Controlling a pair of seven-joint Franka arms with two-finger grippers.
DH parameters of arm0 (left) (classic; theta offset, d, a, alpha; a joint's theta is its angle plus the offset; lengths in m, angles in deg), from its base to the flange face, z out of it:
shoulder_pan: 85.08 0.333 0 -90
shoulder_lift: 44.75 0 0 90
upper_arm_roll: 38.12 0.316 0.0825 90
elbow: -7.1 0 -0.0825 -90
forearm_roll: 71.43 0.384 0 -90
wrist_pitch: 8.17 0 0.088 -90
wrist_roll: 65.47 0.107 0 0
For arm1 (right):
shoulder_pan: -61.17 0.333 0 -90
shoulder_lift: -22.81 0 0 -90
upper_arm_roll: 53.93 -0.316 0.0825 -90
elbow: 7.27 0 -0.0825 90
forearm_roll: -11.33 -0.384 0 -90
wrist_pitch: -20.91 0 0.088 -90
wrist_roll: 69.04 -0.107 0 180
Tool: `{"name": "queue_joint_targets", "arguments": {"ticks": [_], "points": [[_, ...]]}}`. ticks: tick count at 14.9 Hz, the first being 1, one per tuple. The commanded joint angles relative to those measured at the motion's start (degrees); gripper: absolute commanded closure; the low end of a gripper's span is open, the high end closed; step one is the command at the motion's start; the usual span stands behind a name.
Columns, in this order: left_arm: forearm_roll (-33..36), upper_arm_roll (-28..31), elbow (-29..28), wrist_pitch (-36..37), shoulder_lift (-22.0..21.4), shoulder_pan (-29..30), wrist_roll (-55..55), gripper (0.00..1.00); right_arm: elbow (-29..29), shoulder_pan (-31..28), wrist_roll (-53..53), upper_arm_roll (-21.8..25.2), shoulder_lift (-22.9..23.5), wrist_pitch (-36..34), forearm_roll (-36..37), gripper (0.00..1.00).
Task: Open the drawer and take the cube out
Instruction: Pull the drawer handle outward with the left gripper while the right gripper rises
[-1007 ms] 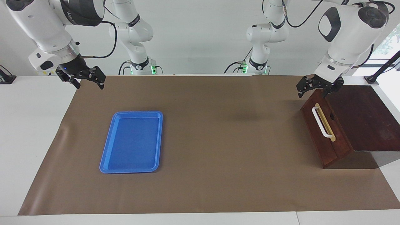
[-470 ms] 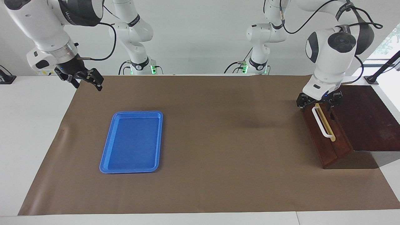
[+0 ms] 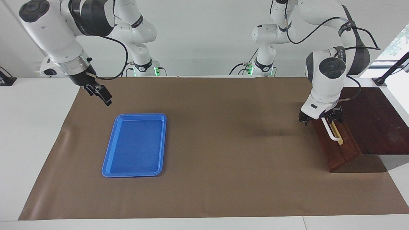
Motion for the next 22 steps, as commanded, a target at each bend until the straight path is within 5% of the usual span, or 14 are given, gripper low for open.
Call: {"name": "queue_joint_targets", "arguments": {"ticks": [1,11,17,22], "points": [[1.65,0.59,-2.90,-3.80,-0.87,0.50,-1.08,0.00,-0.30,2.71,-14.99,-0.22,1.50,2.76,-5.24,0.00],[3.94,0.59,-6.59,-9.07,-0.34,2.61,-1.08,0.00,-2.23,8.25,-40.95,-0.31,7.83,15.25,-25.81,0.00],[4.02,0.59,-6.60,-10.04,1.59,2.61,-1.34,0.00,-2.23,10.37,-44.75,-0.31,9.24,15.43,-33.03,0.02],[4.02,0.51,-6.51,-11.80,2.39,2.26,-1.51,0.00,10.39,10.10,-44.75,-0.14,17.22,6.66,-32.51,0.03]]}}
